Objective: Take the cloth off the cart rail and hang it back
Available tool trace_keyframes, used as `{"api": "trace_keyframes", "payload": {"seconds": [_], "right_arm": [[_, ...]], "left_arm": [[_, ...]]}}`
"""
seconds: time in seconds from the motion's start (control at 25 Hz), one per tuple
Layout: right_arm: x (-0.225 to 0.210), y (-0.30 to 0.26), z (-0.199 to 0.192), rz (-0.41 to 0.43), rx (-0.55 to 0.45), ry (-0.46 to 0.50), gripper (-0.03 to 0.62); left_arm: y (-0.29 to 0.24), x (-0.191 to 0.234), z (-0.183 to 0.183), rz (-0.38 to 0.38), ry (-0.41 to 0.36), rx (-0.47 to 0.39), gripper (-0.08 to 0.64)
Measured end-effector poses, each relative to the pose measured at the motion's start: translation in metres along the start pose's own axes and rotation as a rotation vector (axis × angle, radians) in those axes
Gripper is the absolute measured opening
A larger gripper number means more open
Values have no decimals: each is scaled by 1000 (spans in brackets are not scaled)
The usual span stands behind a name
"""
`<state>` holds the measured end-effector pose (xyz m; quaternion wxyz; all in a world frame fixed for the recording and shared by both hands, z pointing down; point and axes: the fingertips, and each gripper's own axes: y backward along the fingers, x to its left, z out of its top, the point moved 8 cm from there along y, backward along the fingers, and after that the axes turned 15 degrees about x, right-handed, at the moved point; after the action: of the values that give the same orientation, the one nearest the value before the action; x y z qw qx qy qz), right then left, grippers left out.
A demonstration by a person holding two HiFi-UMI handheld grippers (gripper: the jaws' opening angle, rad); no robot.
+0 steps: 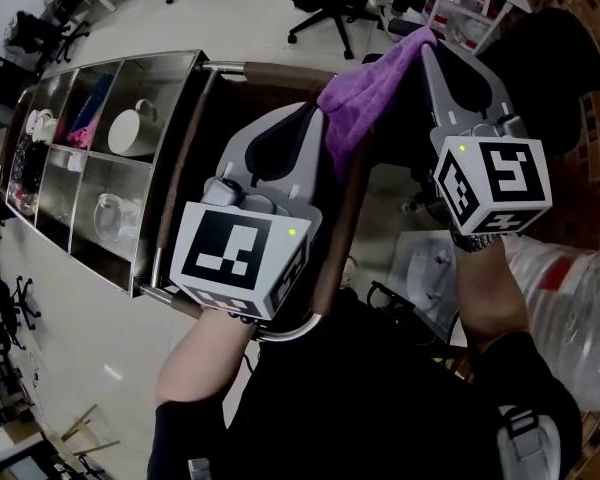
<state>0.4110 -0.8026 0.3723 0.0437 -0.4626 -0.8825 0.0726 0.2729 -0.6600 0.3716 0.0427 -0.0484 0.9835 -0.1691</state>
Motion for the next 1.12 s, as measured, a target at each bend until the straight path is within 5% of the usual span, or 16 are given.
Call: {"api": "trace_keyframes", "payload": {"seconds": [0.36,0.6,0.72,1.12], "right_arm": [[-21,-25,-57,-42,173,-50,14],[-18,-48,-92,-41,321,-55,19],[-13,-50,-98,-17,369,-54,111],[-4,-35,-84,14,311,-45,132]], "left_arm": [[-7,-4,-6,0,21,68,-3],[-8,4,-5,4,9,20,-3],[-7,3,-3,0,5,15,-3],[1,-3,-4,10,10,7,-3]]}}
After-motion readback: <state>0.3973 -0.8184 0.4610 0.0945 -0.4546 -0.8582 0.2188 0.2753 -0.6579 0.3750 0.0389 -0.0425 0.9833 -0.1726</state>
